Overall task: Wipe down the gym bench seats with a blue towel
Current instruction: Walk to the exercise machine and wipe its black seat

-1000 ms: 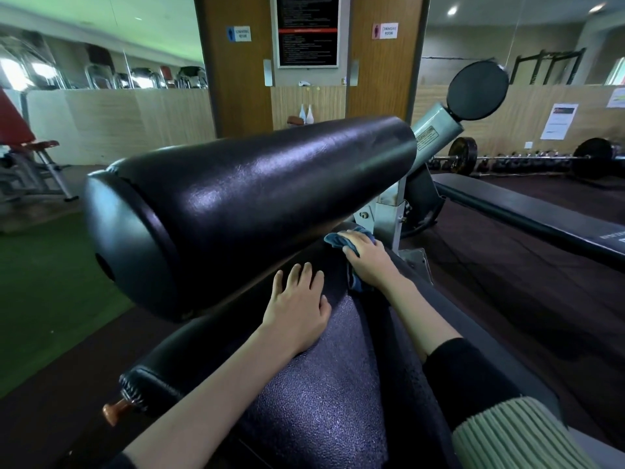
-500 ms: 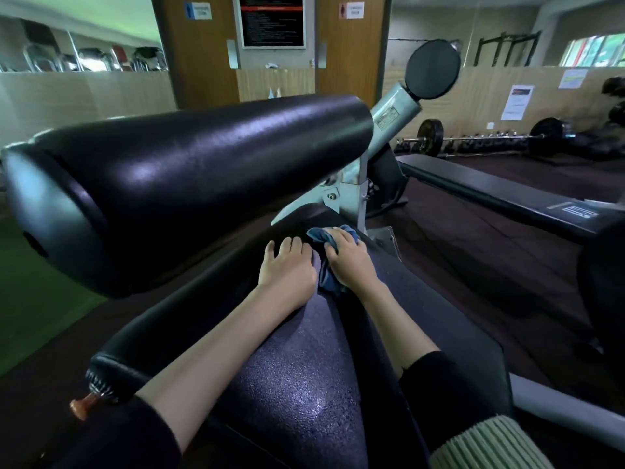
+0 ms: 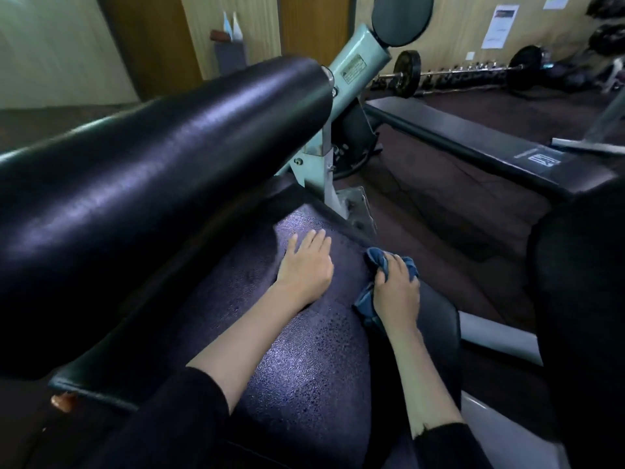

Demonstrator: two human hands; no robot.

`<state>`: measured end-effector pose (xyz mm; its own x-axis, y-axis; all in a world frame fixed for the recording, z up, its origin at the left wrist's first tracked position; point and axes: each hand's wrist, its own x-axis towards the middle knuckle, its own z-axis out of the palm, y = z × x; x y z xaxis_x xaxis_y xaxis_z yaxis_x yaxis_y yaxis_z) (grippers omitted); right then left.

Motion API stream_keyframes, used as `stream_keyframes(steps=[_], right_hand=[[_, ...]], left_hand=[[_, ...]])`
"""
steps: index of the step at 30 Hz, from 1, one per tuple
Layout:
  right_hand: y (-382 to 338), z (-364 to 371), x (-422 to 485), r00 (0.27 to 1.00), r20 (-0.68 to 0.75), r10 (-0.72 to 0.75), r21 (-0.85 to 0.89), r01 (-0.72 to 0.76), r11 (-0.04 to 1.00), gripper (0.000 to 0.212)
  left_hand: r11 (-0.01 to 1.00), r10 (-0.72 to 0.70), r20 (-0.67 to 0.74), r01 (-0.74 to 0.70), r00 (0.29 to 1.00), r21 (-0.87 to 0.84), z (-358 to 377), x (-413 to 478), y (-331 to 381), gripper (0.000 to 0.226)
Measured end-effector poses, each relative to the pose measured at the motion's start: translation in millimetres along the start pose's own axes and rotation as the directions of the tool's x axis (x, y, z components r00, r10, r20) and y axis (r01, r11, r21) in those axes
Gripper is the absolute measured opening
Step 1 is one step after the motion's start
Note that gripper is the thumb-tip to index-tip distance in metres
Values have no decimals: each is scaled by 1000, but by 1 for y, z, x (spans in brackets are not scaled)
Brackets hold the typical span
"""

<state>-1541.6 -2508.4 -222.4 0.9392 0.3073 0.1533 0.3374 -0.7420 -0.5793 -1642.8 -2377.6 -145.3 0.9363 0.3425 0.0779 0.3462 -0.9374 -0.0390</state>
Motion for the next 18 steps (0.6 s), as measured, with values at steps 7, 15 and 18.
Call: stream_keyframes(steps=[7,15,18], right_hand=[[43,-29,-34,923,-38,383,10,-383,924,45],[-7,-20,-19,903,-54,427,20,-427,904,44],[-46,-11,-15,963,-6,269,19,-269,963,46]], left_hand=[[1000,-1,51,2,999,-15,-1,0,-1,54],[1000,14,40,-13,999,-20,1,2,-4,51],[1000,11,23,-10,1000,-12,4,1,-5,51]])
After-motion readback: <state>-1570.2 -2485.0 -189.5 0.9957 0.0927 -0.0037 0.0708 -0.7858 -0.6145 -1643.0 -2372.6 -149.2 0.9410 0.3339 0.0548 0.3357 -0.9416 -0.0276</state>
